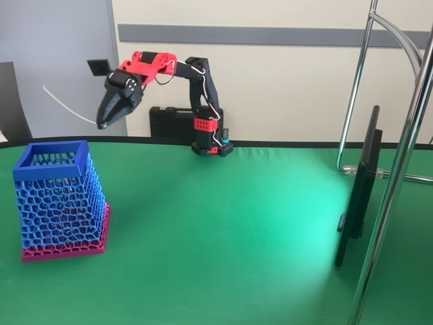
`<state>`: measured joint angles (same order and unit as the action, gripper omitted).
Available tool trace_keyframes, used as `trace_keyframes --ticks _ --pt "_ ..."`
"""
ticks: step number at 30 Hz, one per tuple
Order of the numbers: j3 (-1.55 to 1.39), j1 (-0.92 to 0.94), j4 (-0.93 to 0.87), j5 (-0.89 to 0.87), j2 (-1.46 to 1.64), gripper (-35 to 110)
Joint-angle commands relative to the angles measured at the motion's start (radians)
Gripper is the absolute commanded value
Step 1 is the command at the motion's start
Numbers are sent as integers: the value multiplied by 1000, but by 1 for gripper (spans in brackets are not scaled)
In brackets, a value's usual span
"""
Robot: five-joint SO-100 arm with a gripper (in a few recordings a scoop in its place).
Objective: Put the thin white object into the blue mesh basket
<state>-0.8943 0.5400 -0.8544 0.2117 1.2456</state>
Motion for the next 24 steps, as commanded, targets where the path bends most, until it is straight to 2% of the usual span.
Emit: trace_keyframes --ticks 1,11,24 --pt "78 51 25 23 -28 4" --pt "209 137 112 63 -147 3" --pt "627 126 -17 74 -380 2"
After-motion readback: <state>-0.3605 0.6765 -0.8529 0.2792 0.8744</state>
